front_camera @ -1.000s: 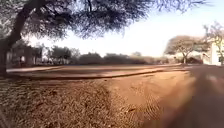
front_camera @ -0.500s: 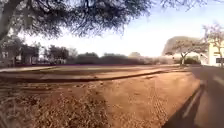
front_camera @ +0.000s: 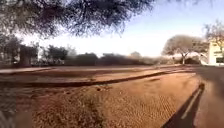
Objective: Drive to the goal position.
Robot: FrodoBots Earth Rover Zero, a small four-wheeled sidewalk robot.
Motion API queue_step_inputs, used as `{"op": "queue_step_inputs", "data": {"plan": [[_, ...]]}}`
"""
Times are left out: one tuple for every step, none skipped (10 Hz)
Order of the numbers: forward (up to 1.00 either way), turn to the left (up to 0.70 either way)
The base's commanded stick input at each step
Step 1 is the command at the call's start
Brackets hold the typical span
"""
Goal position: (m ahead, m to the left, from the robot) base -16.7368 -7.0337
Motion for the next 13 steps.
{"op": "queue_step_inputs", "data": {"plan": [[1.0,0.0],[1.0,0.0],[1.0,0.0],[1.0,0.11],[1.0,0.23],[1.0,0.19],[1.0,0.06],[1.0,0.08],[1.0,0.22],[1.0,0.27],[1.0,0.27],[1.0,0.0],[1.0,0.0]]}}
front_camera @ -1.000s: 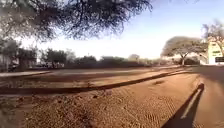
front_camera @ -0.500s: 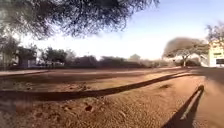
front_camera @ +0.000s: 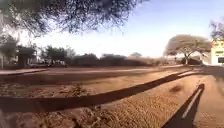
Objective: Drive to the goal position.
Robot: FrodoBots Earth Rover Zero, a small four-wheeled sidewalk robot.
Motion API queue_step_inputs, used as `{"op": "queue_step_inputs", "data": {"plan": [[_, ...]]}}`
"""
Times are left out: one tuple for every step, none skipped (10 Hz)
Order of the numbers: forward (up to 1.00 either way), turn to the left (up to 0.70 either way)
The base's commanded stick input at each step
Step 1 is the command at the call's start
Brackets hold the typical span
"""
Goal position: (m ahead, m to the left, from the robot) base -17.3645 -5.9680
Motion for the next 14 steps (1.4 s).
{"op": "queue_step_inputs", "data": {"plan": [[1.0,0.27],[1.0,0.27],[1.0,0.27],[1.0,0.27],[1.0,0.27],[1.0,0.27],[1.0,0.27],[1.0,0.27],[1.0,0.27],[1.0,0.27],[1.0,0.27],[1.0,0.27],[1.0,0.27],[1.0,0.27]]}}
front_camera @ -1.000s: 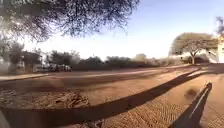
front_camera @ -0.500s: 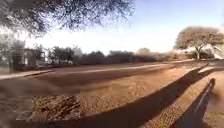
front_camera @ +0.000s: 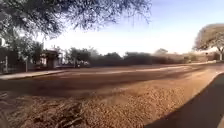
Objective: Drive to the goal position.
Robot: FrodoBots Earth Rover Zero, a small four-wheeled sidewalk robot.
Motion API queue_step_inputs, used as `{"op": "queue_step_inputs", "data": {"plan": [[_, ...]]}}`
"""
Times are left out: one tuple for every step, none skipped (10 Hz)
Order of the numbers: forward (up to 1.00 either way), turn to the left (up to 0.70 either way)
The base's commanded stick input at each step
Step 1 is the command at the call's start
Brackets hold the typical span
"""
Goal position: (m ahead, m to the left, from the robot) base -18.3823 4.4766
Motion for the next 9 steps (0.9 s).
{"op": "queue_step_inputs", "data": {"plan": [[1.0,0.27],[1.0,0.27],[1.0,0.27],[1.0,0.27],[1.0,0.27],[1.0,0.27],[1.0,0.27],[1.0,0.27],[1.0,0.27]]}}
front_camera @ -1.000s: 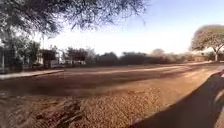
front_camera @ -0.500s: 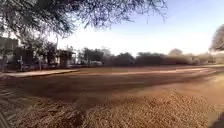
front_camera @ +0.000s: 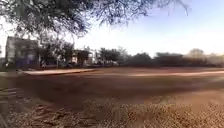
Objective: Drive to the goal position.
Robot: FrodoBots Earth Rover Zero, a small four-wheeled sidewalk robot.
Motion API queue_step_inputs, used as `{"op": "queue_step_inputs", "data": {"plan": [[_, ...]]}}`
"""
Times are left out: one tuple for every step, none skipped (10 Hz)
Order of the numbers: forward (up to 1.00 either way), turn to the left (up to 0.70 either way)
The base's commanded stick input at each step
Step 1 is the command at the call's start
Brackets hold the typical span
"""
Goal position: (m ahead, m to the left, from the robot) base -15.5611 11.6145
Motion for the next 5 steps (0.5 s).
{"op": "queue_step_inputs", "data": {"plan": [[1.0,0.27],[1.0,0.27],[1.0,0.0],[1.0,0.0],[1.0,0.0]]}}
